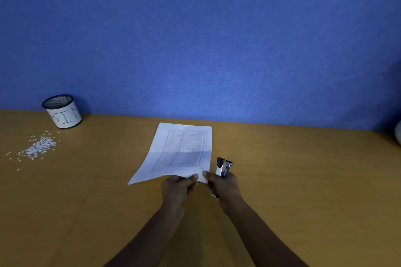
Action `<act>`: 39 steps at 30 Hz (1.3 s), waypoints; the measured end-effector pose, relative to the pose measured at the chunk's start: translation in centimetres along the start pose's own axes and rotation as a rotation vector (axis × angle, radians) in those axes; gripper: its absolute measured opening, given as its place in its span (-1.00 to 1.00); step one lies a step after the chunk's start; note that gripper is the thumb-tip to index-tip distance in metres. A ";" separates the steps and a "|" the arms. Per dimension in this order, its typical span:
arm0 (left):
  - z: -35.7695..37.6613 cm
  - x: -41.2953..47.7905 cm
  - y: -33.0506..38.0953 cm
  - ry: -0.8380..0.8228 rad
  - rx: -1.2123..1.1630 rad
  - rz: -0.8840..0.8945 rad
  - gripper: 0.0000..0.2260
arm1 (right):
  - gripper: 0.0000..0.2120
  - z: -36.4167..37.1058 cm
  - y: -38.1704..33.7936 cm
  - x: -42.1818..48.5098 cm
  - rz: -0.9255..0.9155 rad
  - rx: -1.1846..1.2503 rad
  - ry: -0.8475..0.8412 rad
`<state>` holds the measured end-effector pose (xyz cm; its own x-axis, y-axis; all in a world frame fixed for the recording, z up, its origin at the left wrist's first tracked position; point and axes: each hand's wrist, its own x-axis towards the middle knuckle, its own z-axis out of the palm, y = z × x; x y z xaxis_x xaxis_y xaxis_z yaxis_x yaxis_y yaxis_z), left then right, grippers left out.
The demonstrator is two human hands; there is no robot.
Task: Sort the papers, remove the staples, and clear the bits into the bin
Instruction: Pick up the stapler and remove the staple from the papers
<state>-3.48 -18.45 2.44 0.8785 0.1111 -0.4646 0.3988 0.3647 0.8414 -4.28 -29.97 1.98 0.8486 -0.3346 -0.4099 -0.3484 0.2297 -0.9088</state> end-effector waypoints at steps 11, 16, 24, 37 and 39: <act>-0.3 -0.6 -0.5 -0.027 -0.069 -0.037 -0.81 | -0.74 0.7 0.5 -0.4 -0.020 -0.053 0.041; -0.7 -0.5 -0.4 -0.034 -0.031 -0.042 -0.88 | -0.71 0.7 0.9 -0.7 -0.052 -0.085 0.036; -0.7 -0.3 0.0 -0.042 -0.004 -0.010 -0.85 | -0.77 0.0 0.3 -1.9 -0.095 -0.081 -0.044; -0.9 -0.1 -0.2 -0.039 0.012 0.003 -0.87 | -0.88 0.7 -0.4 -2.6 0.111 0.187 -0.200; -0.9 -0.1 -0.2 -0.046 0.028 0.013 -0.87 | -0.91 0.7 -0.2 -2.5 0.077 0.118 -0.195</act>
<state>-3.90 -17.68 2.06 0.8946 0.0732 -0.4408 0.3938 0.3372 0.8551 -6.09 -28.51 3.23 0.8861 -0.1321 -0.4443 -0.3757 0.3570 -0.8553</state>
